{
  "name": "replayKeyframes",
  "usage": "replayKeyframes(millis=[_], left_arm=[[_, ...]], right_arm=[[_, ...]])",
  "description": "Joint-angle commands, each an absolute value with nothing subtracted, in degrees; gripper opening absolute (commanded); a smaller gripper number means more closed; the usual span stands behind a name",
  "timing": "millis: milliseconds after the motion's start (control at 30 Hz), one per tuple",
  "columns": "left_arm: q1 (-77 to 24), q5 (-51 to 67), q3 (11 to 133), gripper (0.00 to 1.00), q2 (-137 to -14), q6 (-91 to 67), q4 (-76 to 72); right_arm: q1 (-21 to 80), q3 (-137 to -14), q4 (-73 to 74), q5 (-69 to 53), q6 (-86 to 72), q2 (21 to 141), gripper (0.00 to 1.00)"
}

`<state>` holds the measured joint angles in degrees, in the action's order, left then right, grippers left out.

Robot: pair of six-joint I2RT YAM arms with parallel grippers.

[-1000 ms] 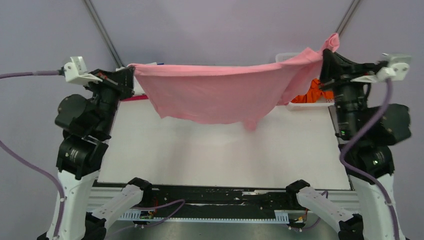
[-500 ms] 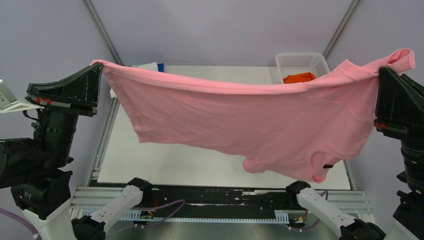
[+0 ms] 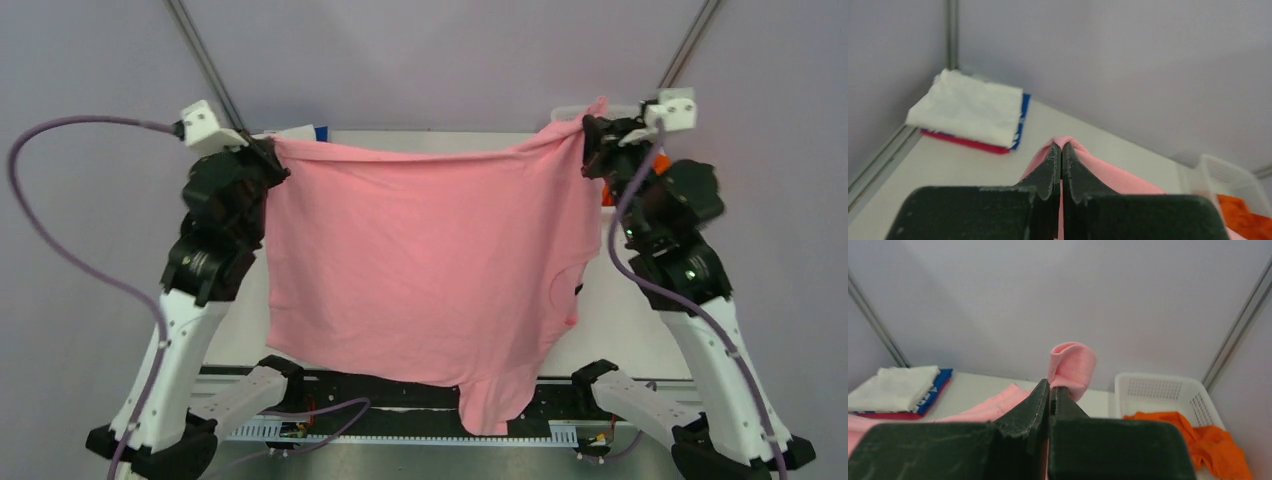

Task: Fold and stack the t-shirts
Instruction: Flatten out the tshirt

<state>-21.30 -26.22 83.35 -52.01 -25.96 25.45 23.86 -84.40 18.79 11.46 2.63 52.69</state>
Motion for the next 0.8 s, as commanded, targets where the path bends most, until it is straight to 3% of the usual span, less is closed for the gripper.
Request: replayKeyframes(millis=[0, 167, 300, 333, 367, 400, 467, 533, 767], left_arm=[[-19.3, -44.2, 74.3, 0.00, -64.6, -28.7, 27.2], [-9.3, -32.9, 74.7, 0.00, -88.9, -37.5, 26.4], [-7.9, -29.6, 84.9, 0.01, -105.6, -37.3, 26.7], [-7.8, -29.3, 89.2, 0.11, -109.4, -37.2, 27.7], [-7.8, -28.8, 91.3, 0.21, -111.1, -36.9, 28.4], [-7.8, -28.4, 94.9, 0.53, -113.5, -36.8, 29.9], [-7.8, -26.8, 98.3, 0.93, -114.7, -36.6, 31.5], [-7.8, -24.3, 98.2, 0.99, -113.6, -36.3, 30.8], [-7.9, -14.3, 88.5, 1.00, -105.2, -37.2, 29.0]], right_arm=[[22.7, -76.7, 12.2, 22.6, -1.6, 63.0, 0.00], [18.5, -77.3, 10.4, 13.7, -10.4, 84.7, 0.03], [16.7, -89.9, 9.1, 12.4, -10.6, 104.6, 0.11], [16.5, -94.1, 10.2, 12.3, -10.4, 108.7, 0.20], [16.3, -98.6, 12.0, 12.2, -10.2, 112.3, 0.43], [16.3, -102.4, 14.3, 12.1, -10.0, 114.9, 0.68], [16.3, -106.6, 16.6, 11.2, -10.4, 117.2, 0.97], [16.3, -104.2, 16.7, 9.3, -11.2, 115.4, 1.00], [16.0, -83.9, 16.4, 2.4, -17.7, 101.7, 1.00]])
